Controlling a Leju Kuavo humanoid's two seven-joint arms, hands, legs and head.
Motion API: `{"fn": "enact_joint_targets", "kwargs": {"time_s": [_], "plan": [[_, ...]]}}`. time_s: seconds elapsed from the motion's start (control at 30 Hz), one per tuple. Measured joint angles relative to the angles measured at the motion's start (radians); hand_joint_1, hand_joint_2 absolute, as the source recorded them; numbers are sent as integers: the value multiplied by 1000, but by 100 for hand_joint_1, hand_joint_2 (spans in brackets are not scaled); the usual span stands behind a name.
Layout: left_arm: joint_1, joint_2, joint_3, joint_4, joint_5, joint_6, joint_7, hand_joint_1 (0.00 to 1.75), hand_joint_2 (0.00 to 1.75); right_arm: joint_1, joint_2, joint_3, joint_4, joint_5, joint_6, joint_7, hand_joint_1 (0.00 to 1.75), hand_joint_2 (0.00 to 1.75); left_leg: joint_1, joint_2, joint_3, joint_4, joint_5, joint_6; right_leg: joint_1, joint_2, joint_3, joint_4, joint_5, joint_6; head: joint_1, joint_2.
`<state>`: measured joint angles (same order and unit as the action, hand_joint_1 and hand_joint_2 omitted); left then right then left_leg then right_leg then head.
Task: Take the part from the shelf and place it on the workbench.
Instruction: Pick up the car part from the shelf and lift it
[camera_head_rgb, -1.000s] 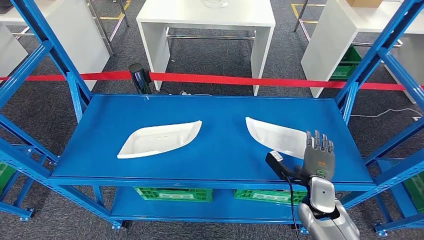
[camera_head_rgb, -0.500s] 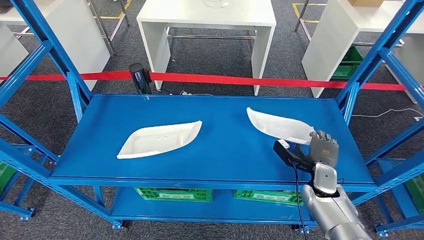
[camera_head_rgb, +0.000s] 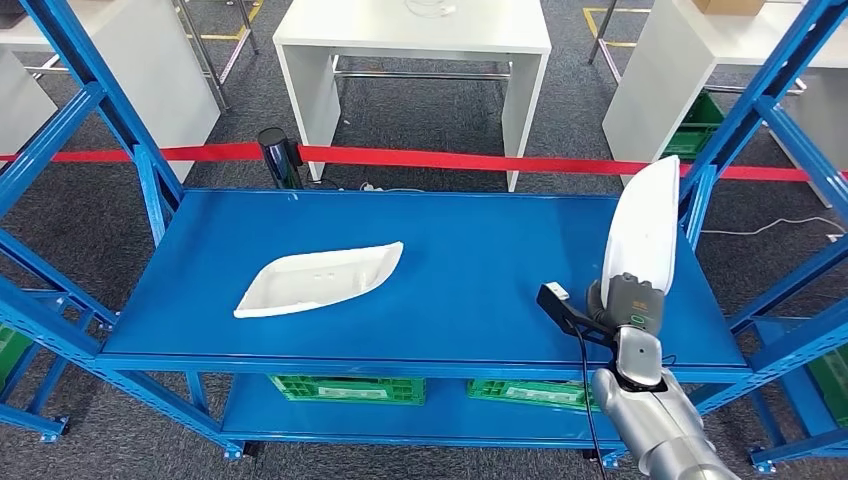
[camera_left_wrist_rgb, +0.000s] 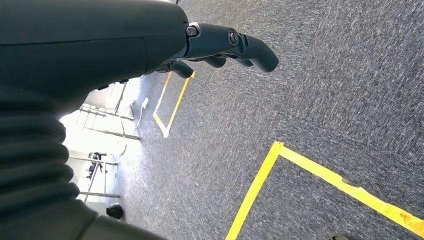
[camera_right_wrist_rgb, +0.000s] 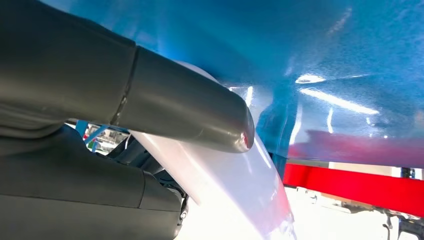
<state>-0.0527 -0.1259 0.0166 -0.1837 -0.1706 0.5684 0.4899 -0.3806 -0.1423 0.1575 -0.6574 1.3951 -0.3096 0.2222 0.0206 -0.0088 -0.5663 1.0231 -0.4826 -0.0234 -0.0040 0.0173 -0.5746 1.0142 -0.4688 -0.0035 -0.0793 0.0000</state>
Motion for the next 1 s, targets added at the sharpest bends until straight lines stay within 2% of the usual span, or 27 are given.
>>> {"fn": "enact_joint_targets", "kwargs": {"time_s": [0.83, 0.93, 1.0], "plan": [[-1, -1, 34, -1, 18, 0, 0, 0, 175, 3, 31, 3, -8, 5, 35, 2, 175, 0, 0, 1, 6, 0, 0, 0, 0, 0, 6, 0, 0, 0, 0, 0], [-1, -1, 35, -1, 17, 0, 0, 0, 175, 7, 34, 4, -16, -11, 27, -24, 175, 0, 0, 1, 7, 0, 0, 0, 0, 0, 6, 0, 0, 0, 0, 0], [0, 0, 38, -1, 17, 0, 0, 0, 175, 14, 45, 6, -33, -43, 8, -71, 175, 0, 0, 1, 6, -1, 0, 0, 1, 1, 7, 0, 0, 0, 0, 0]]}}
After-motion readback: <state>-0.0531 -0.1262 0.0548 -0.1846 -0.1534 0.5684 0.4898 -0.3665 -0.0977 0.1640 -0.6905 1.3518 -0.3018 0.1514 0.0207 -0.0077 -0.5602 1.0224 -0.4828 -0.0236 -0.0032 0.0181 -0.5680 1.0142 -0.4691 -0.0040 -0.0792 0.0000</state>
